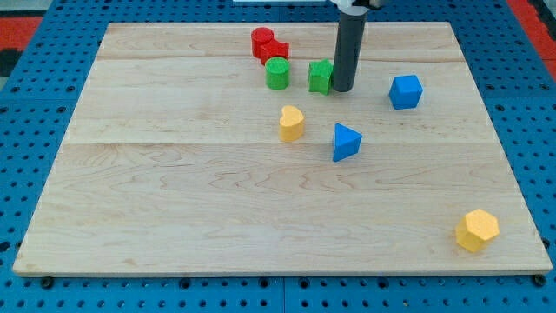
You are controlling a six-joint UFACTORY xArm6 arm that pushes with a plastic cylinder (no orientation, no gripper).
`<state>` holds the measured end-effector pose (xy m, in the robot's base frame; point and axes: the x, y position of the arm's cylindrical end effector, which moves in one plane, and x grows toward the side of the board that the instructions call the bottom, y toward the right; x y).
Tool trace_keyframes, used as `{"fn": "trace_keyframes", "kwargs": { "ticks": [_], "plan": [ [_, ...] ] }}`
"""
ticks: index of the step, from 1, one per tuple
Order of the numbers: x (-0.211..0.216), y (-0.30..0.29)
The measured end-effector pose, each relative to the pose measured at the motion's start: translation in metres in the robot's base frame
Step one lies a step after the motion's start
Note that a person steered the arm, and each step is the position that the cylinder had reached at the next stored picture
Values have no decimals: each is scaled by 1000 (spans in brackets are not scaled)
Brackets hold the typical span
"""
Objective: Adjust green blocks below red star
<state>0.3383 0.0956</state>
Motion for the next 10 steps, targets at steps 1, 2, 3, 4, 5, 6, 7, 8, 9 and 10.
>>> {"fn": "trace_keyframes", "kwargs": {
  "ticks": [1, 2, 3, 4, 5, 6, 7, 8, 9, 10],
  "plan": [
    [-8, 1],
    [-14, -14],
    [-9, -34],
    [-14, 0],
    [-48, 3],
    [-72, -9],
    [-66, -32],
    [-44, -36],
    [-15, -38],
    [7, -39]
  ]
}}
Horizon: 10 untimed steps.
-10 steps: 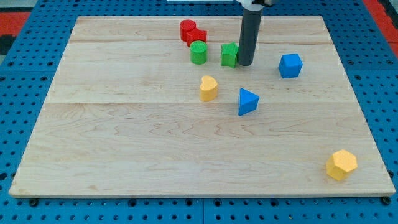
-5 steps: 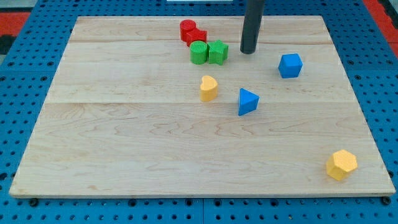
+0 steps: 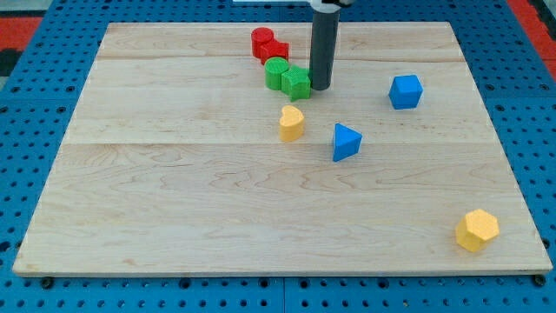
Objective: Adjust green blocks below red star
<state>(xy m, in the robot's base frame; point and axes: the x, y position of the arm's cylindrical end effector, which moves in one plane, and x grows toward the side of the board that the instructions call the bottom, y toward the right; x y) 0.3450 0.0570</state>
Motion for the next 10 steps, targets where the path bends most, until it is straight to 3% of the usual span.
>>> {"fn": "trace_keyframes", "kwargs": {
  "ticks": [2, 4, 5, 6, 8, 10],
  "plan": [
    [7, -62],
    [41, -82],
    [40, -168],
    [14, -198],
    [-44, -181],
    [-55, -141]
  ]
}}
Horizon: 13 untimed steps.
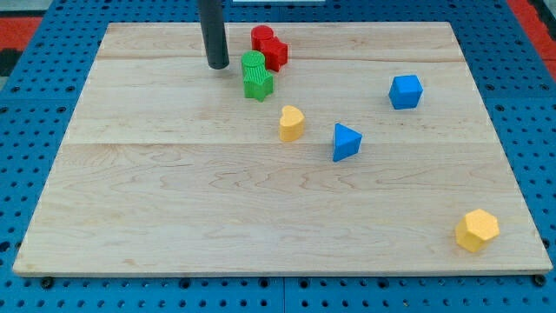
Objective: Adjust green blocks below red star
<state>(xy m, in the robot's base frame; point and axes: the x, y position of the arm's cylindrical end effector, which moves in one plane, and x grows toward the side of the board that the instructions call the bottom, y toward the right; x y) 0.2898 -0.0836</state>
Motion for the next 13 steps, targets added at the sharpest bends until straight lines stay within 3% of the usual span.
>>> {"fn": "trace_keyframes", "kwargs": {
  "ticks": [6, 9, 10, 11, 13],
  "plan": [
    [7, 39],
    [49, 27],
    [52, -2],
    [84, -3],
    [99, 7]
  ]
}}
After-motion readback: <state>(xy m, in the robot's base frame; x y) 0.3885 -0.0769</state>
